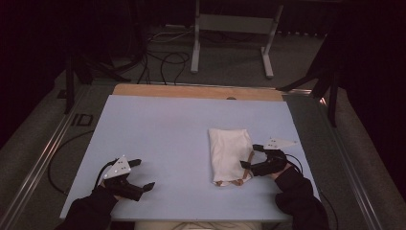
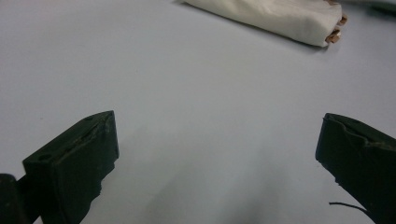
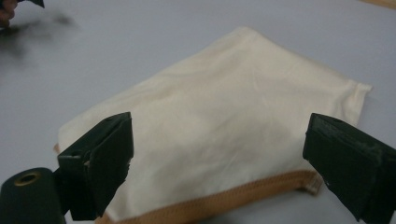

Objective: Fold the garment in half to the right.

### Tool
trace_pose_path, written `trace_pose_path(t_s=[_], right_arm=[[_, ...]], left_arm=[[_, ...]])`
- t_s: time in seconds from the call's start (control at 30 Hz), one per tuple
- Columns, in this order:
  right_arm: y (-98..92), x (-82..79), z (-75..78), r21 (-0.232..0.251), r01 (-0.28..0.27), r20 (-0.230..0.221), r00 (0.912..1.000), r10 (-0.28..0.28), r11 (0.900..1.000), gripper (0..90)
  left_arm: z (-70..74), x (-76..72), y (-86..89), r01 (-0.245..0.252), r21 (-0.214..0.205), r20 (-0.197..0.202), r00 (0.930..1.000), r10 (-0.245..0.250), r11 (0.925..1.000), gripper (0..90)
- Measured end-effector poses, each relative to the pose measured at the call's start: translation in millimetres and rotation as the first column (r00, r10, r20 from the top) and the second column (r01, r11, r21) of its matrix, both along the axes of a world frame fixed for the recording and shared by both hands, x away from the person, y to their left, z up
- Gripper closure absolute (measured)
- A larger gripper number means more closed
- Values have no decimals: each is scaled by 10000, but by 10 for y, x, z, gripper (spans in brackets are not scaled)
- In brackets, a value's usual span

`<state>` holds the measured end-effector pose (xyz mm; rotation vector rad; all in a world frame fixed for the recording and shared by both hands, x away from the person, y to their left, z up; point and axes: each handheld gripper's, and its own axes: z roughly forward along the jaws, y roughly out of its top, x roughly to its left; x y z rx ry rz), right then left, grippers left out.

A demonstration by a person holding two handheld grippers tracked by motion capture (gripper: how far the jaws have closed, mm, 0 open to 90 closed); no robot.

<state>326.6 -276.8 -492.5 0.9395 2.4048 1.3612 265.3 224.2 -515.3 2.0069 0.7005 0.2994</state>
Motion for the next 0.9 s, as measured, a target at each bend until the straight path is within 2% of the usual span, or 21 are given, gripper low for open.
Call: trace_pose_path(t_s=[0.3,0.33,0.5,0.57,0.63,0.9], right_arm=[[-72,-208,-105,-391,201,-139,9997,-207,9990,92],[-80,-237,-119,-482,262,-16,9997,-263,9985,92],[-99,-326,-180,-826,425,-56,9991,-431,9957,92],[-107,-353,-193,-847,454,4,9990,-455,9954,92],[-107,-379,-192,-1075,497,106,9987,-489,9930,92],[-123,-425,-220,-1089,612,201,9980,-593,9922,92]], left_arm=[[7,-2,8,-48,-23,34,10000,48,10000,2],[6,-2,8,-56,-23,37,10000,56,10000,2],[10,-5,9,-54,14,65,10000,54,10000,2],[12,-6,10,-59,29,87,9999,59,10000,2],[14,-8,13,-60,23,115,9999,60,10000,2],[13,-16,17,-58,36,156,9999,58,10000,2]])
